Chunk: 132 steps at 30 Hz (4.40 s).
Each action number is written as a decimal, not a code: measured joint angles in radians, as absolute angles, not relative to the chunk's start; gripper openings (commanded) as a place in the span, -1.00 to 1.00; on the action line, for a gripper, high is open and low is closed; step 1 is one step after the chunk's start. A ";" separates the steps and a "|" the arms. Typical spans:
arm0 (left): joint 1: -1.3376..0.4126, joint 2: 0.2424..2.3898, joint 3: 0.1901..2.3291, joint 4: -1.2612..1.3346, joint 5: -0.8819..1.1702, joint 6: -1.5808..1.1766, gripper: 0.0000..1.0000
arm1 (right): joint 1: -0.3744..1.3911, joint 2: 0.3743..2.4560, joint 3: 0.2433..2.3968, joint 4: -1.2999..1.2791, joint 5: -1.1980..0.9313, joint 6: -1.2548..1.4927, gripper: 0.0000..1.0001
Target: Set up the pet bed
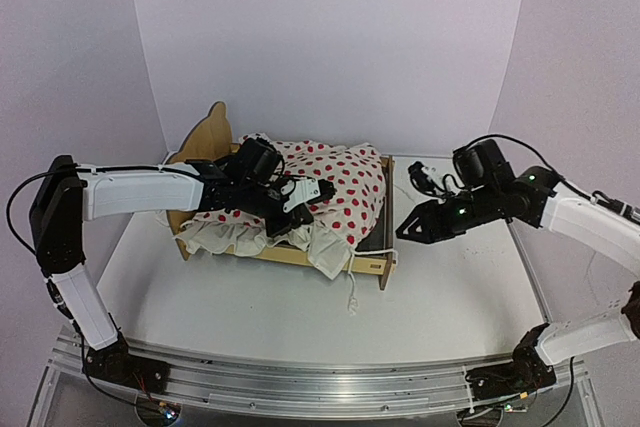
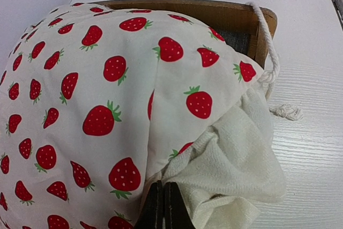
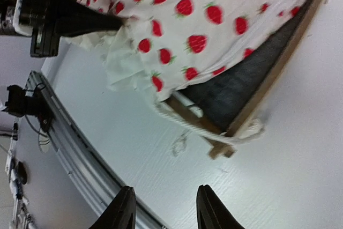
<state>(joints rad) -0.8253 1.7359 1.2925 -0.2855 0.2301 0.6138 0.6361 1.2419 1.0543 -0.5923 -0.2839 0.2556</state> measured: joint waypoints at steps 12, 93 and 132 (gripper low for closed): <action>-0.825 1.734 1.291 -0.262 0.229 0.613 -1.00 | 0.511 1.351 0.633 -0.229 -0.254 -0.075 0.01; -0.758 1.683 1.268 -0.288 0.208 0.593 -1.00 | 0.630 1.606 1.150 -0.377 -0.356 -0.285 -1.00; -0.758 1.682 1.235 -0.260 0.220 0.594 -1.00 | 0.683 1.813 1.237 -0.434 -0.345 -0.349 -0.99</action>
